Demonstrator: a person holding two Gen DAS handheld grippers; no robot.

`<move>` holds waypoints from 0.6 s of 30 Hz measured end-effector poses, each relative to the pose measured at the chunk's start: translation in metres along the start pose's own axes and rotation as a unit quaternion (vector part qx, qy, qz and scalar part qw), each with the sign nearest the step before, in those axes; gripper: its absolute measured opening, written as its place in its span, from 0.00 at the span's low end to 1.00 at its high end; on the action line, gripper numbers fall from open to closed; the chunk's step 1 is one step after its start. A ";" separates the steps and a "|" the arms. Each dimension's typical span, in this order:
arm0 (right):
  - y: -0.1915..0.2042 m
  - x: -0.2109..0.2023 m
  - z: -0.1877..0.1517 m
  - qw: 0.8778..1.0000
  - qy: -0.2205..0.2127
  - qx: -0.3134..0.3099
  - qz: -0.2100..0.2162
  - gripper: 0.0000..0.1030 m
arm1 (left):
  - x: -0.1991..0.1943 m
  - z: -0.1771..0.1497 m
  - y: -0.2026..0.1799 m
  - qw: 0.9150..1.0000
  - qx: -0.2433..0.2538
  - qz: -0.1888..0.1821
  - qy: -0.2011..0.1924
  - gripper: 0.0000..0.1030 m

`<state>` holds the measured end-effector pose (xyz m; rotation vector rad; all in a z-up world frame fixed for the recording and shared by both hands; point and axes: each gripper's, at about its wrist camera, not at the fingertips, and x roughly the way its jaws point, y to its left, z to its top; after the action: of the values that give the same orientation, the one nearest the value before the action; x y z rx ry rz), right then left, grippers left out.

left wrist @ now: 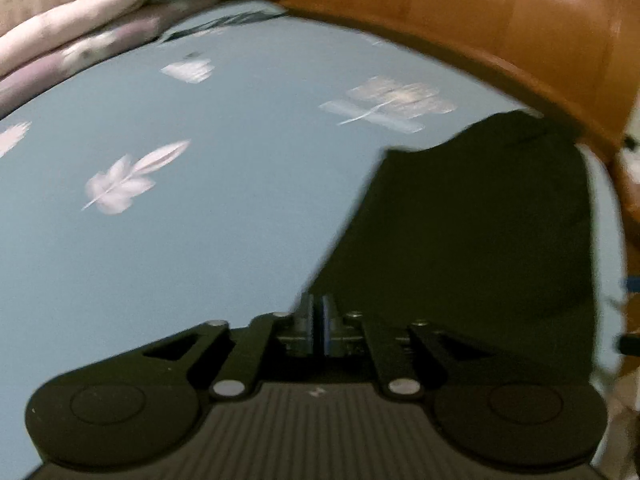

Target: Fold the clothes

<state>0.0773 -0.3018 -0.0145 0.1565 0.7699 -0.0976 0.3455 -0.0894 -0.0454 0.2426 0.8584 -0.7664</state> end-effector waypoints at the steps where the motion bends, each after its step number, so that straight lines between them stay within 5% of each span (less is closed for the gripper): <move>1: -0.003 0.002 0.002 1.000 -0.001 0.002 0.004 1.00 | 0.003 0.002 -0.007 1.000 0.006 -0.010 0.002 0.07; 6: -0.015 0.011 0.010 1.000 -0.003 -0.003 0.016 1.00 | 0.034 0.004 -0.021 1.000 0.008 0.022 0.012 0.12; 12: -0.028 0.019 0.019 1.000 -0.006 -0.002 0.022 1.00 | 0.037 0.029 -0.008 0.997 -0.038 0.061 0.001 0.04; 15: -0.030 0.025 0.027 0.999 -0.013 -0.008 0.032 1.00 | 0.038 0.047 -0.020 0.999 -0.036 0.009 -0.004 0.10; 18: -0.022 0.035 0.038 0.998 -0.025 -0.050 0.038 1.00 | 0.054 0.058 -0.029 0.999 -0.035 -0.003 -0.006 0.16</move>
<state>0.1251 -0.3311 -0.0139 0.0890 0.7168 0.0094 0.3821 -0.1657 -0.0461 0.1737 0.8721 -0.7407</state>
